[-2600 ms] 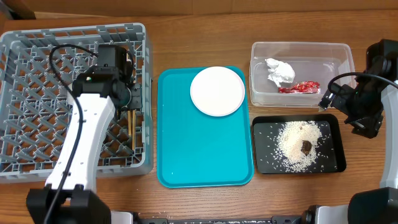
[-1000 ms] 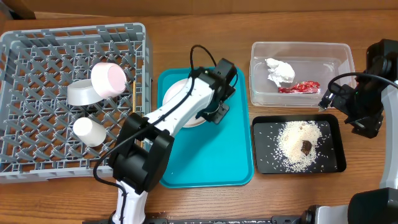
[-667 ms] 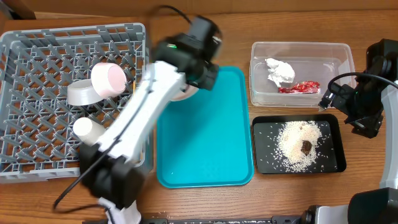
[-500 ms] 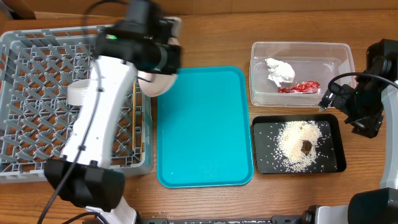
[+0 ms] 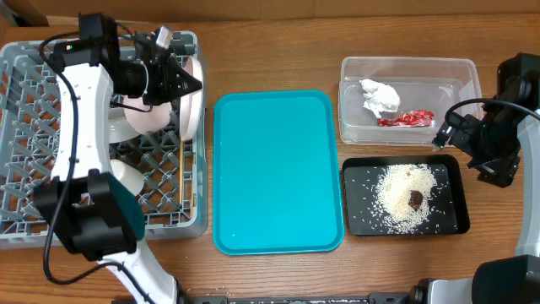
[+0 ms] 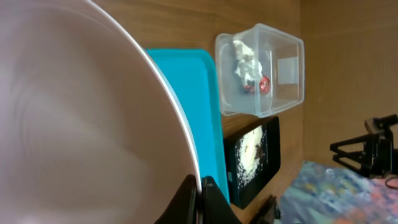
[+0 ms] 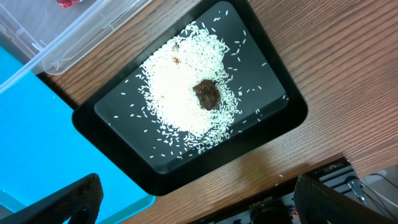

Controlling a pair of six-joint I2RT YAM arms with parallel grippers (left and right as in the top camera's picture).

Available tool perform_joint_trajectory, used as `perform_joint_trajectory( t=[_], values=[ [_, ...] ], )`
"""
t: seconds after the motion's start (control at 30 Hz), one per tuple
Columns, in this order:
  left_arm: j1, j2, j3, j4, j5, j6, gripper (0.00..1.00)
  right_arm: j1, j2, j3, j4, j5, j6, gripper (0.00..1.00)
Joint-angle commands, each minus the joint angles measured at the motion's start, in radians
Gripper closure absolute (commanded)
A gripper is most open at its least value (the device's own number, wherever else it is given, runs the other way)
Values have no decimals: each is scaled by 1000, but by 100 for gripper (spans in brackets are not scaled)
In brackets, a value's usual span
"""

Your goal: Sort waste into correct bins and load items into the dishwasher

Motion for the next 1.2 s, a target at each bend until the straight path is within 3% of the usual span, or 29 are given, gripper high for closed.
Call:
perform_joint_trajectory(
  t=[0.0,0.1,0.13,0.23,0.4,0.47,0.53,0.63,0.77,0.9,0.97,1.17],
  values=[
    [30,27,-7,-25,-21,26,65,-2,-27,15,2,-6,-6,0],
    [41,13,-6,-51,-45,26,32,-2,-27,15,4,-7,-6,0],
    [41,-3,-4,-61,-51,27,17,-2,-27,15,2,-7,-7,0],
    [22,-69,-2,-65,-158,26,1,8,-36,15,12,-39,-48,0],
    [-17,-215,-2,-65,-476,-69,0,100,-92,15,143,-120,-95,0],
    [-61,-284,-2,-95,-710,-186,0,183,-106,15,280,-193,-142,0],
    [-95,-306,-2,-145,-812,-222,0,251,-97,15,377,-196,-144,0],
    [-127,-304,-4,-237,-852,-222,0,320,-71,14,439,-179,-148,0],
    [-141,-307,-11,-410,-855,-226,0,338,-58,13,380,-108,-130,0],
    [-143,-383,-80,-419,-858,-214,0,330,-141,-60,346,-58,-127,0],
    [-143,-470,-151,-367,-862,-214,0,330,-231,-148,389,-32,-127,0],
    [-143,-986,-585,31,-861,-175,0,330,-706,-524,599,65,-55,0]
  ],
)
